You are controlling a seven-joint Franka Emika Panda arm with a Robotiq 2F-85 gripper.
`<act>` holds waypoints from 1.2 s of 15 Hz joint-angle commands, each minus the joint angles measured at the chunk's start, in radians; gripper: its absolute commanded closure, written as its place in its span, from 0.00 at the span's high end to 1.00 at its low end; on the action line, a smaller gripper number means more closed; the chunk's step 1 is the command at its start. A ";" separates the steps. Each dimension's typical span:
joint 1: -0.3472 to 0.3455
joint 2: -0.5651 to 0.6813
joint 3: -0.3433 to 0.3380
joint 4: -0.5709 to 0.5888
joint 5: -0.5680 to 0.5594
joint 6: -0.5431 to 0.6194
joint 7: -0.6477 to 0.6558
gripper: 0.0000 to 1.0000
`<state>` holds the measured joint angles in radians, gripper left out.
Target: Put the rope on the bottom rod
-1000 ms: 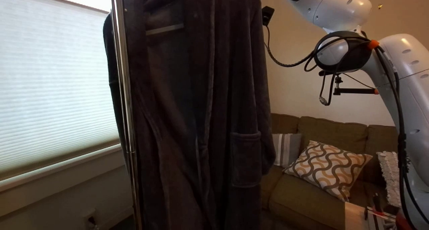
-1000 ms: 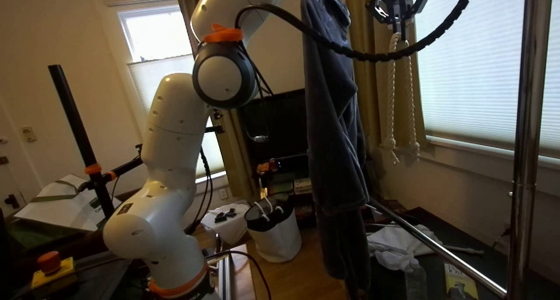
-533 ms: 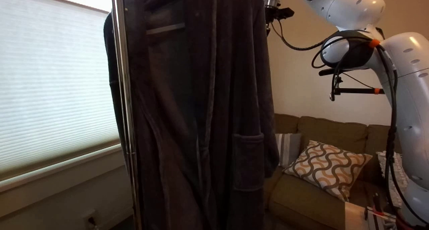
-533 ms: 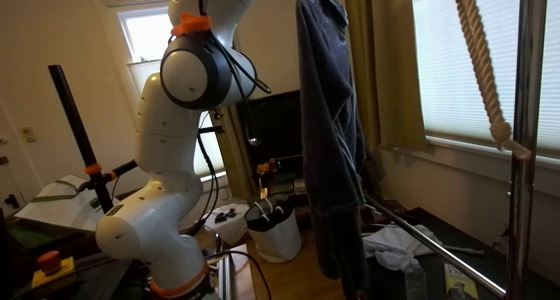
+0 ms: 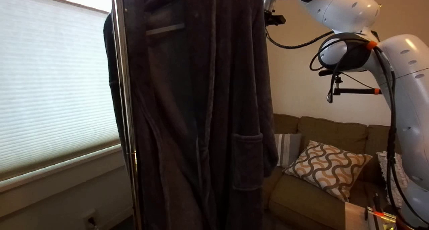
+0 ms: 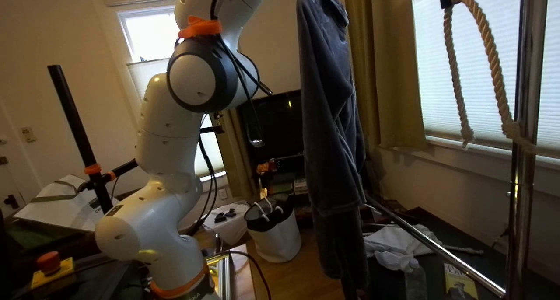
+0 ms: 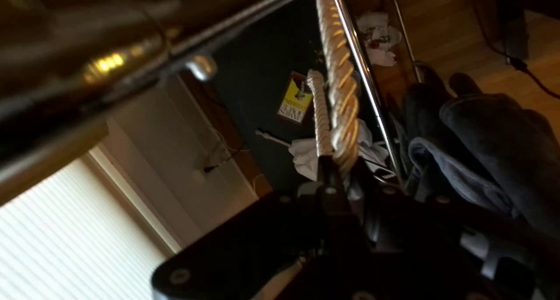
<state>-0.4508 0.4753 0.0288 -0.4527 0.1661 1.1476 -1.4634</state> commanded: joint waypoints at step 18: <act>-0.014 0.087 -0.057 -0.001 -0.048 0.037 -0.490 0.03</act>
<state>-0.4860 0.5612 0.0159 -0.4521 0.1564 1.1633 -2.0587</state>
